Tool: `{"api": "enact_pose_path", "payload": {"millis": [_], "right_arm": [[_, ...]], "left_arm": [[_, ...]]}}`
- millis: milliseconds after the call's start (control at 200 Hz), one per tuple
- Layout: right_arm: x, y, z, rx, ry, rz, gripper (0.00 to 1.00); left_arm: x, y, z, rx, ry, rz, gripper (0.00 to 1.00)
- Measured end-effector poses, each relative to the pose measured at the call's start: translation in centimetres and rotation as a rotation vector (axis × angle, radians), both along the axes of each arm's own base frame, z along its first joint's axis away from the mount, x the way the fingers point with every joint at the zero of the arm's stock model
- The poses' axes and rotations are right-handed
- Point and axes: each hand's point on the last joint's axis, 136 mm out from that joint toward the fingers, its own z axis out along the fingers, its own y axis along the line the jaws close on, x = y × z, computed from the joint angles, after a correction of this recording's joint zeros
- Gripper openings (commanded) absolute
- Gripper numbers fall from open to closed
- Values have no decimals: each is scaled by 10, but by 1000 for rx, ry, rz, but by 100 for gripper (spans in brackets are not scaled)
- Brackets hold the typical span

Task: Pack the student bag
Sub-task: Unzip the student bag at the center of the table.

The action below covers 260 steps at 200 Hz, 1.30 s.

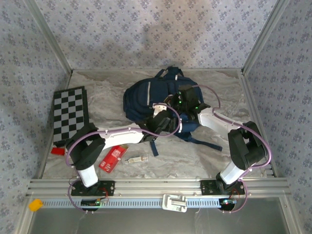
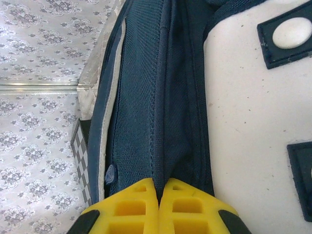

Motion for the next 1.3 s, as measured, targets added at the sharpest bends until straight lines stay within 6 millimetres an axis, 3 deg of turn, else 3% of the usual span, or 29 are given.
{"api": "enact_pose_path", "payload": {"millis": [225, 335, 485, 590, 850, 1079, 1299], "right_arm": [[0, 1, 0, 4, 0, 5, 0], [0, 1, 0, 8, 2, 8, 0], [1, 3, -2, 11, 5, 16, 0], [1, 3, -1, 12, 4, 17, 0], [3, 5, 1, 16, 2, 21, 0], [3, 6, -1, 18, 7, 22, 0], [4, 5, -1, 24, 12, 17, 0]], "left_arm": [[-2, 21, 0, 8, -14, 45, 66], [-2, 34, 10, -4, -16, 52, 56], [-2, 41, 22, -22, -8, -16, 56], [-9, 34, 20, -4, 6, -123, 61], [-24, 12, 10, 34, 45, -345, 57], [-8, 8, 4, 55, 62, -366, 46], [-2, 5, 4, 54, 73, -376, 27]]}}
